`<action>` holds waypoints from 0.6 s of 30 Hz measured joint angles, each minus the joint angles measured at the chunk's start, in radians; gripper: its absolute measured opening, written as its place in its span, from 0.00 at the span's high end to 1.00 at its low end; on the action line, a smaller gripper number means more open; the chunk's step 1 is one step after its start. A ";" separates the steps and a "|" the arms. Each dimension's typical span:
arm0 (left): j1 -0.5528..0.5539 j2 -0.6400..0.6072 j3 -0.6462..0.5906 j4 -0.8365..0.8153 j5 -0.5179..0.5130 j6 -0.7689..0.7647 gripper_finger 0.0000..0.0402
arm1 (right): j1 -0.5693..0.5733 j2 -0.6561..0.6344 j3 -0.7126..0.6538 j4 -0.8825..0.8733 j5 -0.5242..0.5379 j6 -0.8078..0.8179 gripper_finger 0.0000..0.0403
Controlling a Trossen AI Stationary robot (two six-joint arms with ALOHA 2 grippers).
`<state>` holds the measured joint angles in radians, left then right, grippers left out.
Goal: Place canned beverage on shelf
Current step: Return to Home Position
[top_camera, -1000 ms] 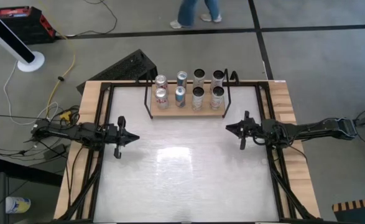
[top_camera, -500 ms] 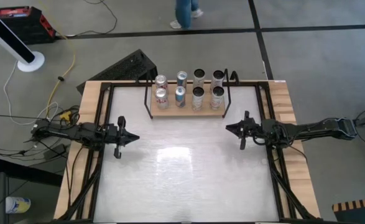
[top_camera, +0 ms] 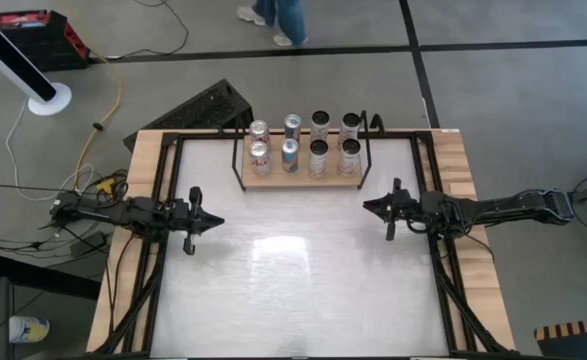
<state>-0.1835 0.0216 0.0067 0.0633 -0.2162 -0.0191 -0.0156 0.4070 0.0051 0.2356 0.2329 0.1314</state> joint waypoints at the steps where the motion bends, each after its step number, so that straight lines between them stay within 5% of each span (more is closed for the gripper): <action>1: 0.000 0.000 0.000 0.000 0.000 0.000 1.00 | 0.000 0.000 0.000 0.000 0.000 0.000 0.83; 18: 0.000 0.000 0.000 0.000 0.000 0.000 1.00 | 0.000 0.000 0.000 0.000 0.000 0.000 0.83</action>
